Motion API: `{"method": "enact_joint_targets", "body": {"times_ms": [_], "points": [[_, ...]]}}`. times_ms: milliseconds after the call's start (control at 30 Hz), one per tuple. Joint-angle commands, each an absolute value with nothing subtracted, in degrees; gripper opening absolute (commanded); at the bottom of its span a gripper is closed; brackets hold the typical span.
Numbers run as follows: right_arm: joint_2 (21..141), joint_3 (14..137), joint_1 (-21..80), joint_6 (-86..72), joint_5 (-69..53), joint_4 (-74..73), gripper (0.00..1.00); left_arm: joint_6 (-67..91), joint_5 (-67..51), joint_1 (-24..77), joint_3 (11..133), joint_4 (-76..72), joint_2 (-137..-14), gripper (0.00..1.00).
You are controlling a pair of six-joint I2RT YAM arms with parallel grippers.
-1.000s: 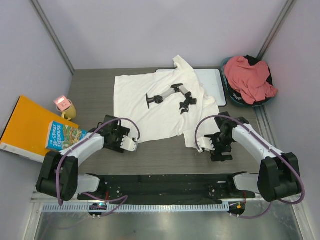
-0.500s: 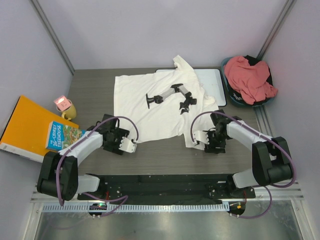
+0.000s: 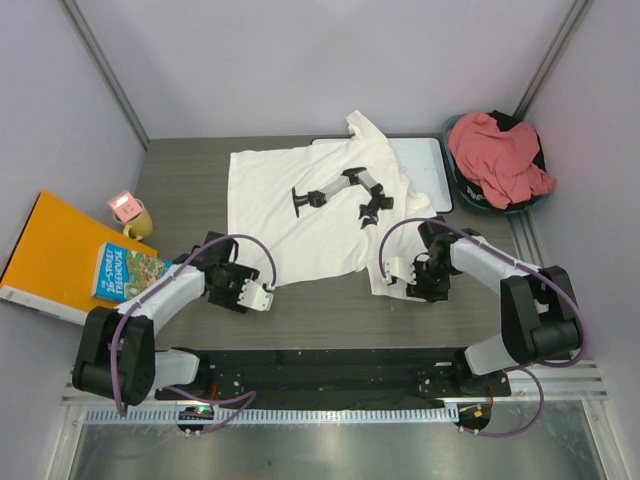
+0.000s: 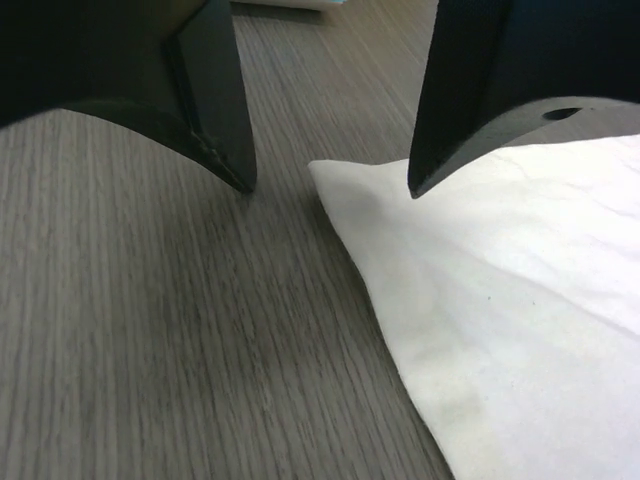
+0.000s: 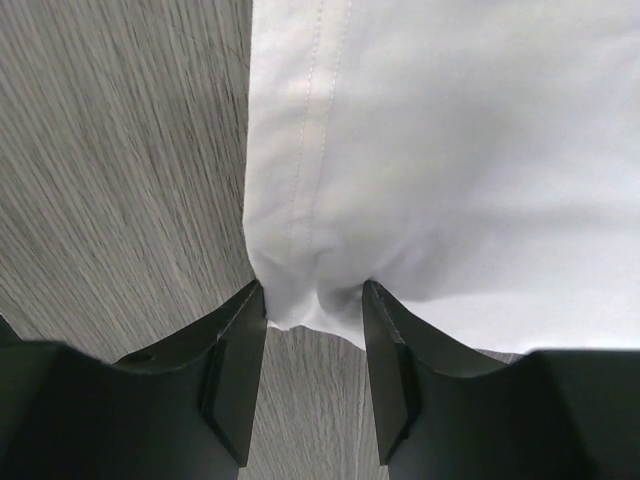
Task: Fold and stack the t-shirts
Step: Flatten out the tshirt
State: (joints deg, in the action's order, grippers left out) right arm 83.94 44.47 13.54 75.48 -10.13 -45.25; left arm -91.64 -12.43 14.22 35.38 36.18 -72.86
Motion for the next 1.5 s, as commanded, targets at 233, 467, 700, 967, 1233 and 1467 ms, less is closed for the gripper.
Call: {"method": "enact_joint_targets", "body": {"times_ms": [233, 467, 700, 967, 1233, 1467], "points": [[84.90, 45.26, 13.71, 74.36, -7.91, -39.64, 0.27, -88.95, -10.81, 15.20, 33.31, 26.01, -79.45, 0.09], [83.24, 50.00, 13.80, 73.04, -6.16, -41.13, 0.01, -83.96, -12.21, 15.29, 39.45, 33.30, -73.24, 0.00], [84.72, 69.74, 13.45, 69.00, -1.77, -35.35, 0.01, -76.38, -11.26, 15.12, 55.60, 27.43, -68.99, 0.00], [92.28, 89.63, 12.39, 65.66, 8.08, -19.79, 0.01, -78.31, -2.11, 14.50, 65.47, 16.62, -72.60, 0.00], [83.77, 99.66, 10.55, 68.81, 11.86, -9.86, 0.01, -81.47, -0.53, 12.31, 68.55, 14.07, -61.36, 0.00], [76.47, 107.04, 10.37, 70.40, 14.85, -0.37, 0.01, -79.45, -1.48, 10.63, 81.27, 10.29, -55.73, 0.00]]}}
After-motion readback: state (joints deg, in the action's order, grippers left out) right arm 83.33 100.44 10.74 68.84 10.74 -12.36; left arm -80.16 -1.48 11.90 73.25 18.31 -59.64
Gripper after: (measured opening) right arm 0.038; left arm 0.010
